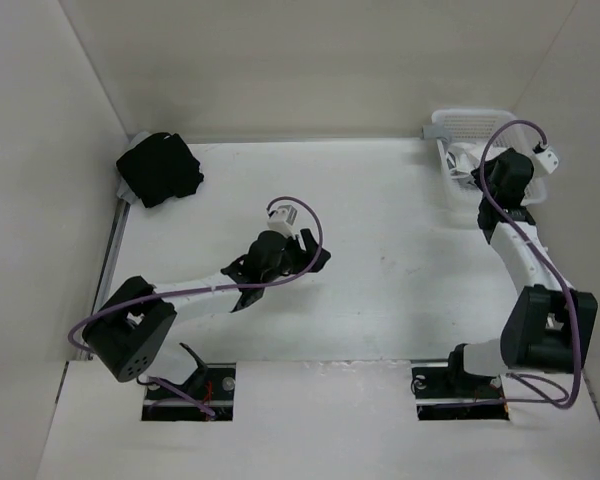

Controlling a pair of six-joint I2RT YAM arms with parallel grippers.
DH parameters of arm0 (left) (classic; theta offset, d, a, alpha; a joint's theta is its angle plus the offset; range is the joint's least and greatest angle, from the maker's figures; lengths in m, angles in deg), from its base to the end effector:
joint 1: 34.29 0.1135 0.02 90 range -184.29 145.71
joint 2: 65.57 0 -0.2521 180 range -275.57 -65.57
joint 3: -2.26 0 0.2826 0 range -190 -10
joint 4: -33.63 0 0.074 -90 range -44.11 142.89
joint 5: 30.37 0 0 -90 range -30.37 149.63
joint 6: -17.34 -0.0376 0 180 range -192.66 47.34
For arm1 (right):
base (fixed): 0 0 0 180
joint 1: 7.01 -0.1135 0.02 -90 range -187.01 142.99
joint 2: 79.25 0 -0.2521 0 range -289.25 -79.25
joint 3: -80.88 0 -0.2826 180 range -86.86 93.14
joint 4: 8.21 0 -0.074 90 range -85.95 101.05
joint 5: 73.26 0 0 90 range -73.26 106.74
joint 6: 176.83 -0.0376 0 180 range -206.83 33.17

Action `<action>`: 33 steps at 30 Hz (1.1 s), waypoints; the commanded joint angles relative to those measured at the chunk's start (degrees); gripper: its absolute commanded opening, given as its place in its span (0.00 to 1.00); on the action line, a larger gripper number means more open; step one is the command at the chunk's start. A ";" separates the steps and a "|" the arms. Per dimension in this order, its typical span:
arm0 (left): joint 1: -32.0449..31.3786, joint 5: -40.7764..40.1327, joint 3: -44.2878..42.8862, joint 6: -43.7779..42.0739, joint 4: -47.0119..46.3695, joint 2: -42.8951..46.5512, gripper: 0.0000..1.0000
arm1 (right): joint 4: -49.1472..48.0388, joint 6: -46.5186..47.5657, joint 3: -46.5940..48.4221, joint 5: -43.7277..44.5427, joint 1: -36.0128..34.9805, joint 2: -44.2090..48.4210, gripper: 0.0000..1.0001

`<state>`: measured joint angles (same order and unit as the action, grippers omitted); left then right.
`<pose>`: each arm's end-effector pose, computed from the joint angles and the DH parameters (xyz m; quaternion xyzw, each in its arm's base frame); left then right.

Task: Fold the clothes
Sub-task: Grab the tank top from the pile

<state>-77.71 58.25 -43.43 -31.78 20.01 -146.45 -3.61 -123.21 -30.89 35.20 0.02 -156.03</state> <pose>0.2293 -0.2157 0.1585 0.0116 0.8268 -0.3699 0.4235 0.3445 -0.0545 0.2920 0.3786 0.6816 0.0338 0.6253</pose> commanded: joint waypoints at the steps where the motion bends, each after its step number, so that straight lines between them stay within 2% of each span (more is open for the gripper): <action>1: 0.22 1.39 0.56 -0.28 -4.08 -0.50 0.61 | -1.13 0.61 7.21 0.36 4.61 -8.36 0.33; 2: 0.22 1.56 0.56 -0.45 -4.60 -0.85 0.61 | -0.69 0.96 10.53 -1.22 5.84 -12.74 0.13; 3: 0.22 1.56 0.65 -0.63 -5.04 -1.03 0.61 | -0.43 0.96 11.87 -1.84 6.29 -14.35 0.06; 4: 0.22 1.56 0.91 -0.89 -5.83 -1.38 0.60 | 0.10 0.87 13.28 -2.80 6.73 -15.94 0.01; 7: 0.31 1.56 2.23 -1.24 -8.99 -1.65 0.58 | 1.24 2.10 19.87 -3.52 7.78 -23.32 0.00; 8: 0.40 1.48 2.84 -1.24 -10.13 -1.47 0.58 | 2.03 2.54 22.84 -3.34 8.48 -26.38 0.07; 9: 0.66 1.21 3.71 -1.51 -11.71 -1.38 0.58 | 2.99 3.50 26.09 -3.25 9.01 -29.63 0.21; 12: 1.10 1.30 4.42 -1.51 -13.39 -1.47 0.58 | 3.62 6.58 31.82 -2.29 9.63 -35.35 0.41; 15: 1.36 1.47 4.43 -1.25 -14.01 -2.43 0.58 | 6.41 8.95 39.27 -3.59 10.16 -42.11 0.49; 18: 1.80 1.56 4.34 -0.72 -15.24 -4.45 0.58 | 12.56 11.24 49.47 -4.92 9.89 -49.68 0.51; 22: 2.07 2.61 3.81 -0.02 -16.12 -6.39 0.58 | 13.20 11.16 54.15 -5.71 9.89 -53.82 0.52; 25: 2.33 3.41 3.64 0.42 -17.26 -7.36 0.58 | 13.46 9.84 56.53 -7.29 9.89 -56.02 0.45; 27: 2.51 3.59 3.72 0.60 -17.53 -7.71 0.58 | 13.55 8.61 56.98 -8.52 9.89 -56.64 0.24; 28: 2.59 3.67 3.72 0.69 -17.53 -7.71 0.58 | 13.11 8.17 56.80 -9.14 9.89 -56.56 0.19; 29: 2.77 3.67 3.72 0.78 -17.53 -7.89 0.58 | 12.59 7.04 56.36 -10.71 9.89 -56.21 0.07; 31: 2.77 3.76 3.72 0.78 -17.53 -7.89 0.58 | 11.28 5.72 55.40 -12.12 9.89 -55.51 0.02; 33: 2.86 3.76 3.64 0.78 -17.62 -8.06 0.58 | 8.47 3.44 52.34 -12.57 9.89 -52.71 0.00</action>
<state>-75.19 60.83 -39.52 -31.34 6.59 -154.19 9.81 -116.07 22.61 25.49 9.83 -212.31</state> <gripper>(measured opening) 0.578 0.009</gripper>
